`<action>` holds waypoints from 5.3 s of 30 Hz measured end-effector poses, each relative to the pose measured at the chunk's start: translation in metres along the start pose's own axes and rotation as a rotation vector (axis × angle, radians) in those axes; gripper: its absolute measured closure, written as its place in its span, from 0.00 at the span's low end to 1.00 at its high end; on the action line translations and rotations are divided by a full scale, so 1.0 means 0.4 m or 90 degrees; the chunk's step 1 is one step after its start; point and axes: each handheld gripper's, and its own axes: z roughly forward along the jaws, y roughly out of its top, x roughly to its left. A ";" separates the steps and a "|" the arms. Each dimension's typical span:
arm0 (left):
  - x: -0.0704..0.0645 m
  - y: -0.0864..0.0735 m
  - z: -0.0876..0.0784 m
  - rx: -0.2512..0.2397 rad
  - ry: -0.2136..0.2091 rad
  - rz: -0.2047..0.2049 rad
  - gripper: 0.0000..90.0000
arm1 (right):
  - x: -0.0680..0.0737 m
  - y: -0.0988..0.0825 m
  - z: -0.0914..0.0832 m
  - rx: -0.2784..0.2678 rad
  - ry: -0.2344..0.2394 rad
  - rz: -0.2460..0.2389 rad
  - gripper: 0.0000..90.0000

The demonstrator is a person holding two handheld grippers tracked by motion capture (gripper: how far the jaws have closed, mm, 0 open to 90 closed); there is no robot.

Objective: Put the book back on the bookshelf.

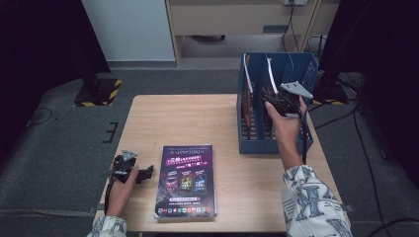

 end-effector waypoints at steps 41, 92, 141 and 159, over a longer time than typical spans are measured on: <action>-0.002 0.000 0.000 0.000 -0.001 0.000 0.01 | -0.001 -0.131 -0.181 0.083 0.096 -0.019 0.07; -0.006 0.002 -0.090 -0.062 -0.052 -0.042 0.11 | 0.273 -0.288 -0.223 0.164 0.249 -0.086 0.37; -0.151 0.032 -0.064 -0.040 -0.153 0.080 0.55 | 0.389 -0.382 -0.166 0.241 0.373 -0.123 0.61; -0.167 0.041 -0.058 -0.044 -0.175 0.093 0.54 | 0.387 -0.391 -0.159 0.271 0.371 -0.114 0.47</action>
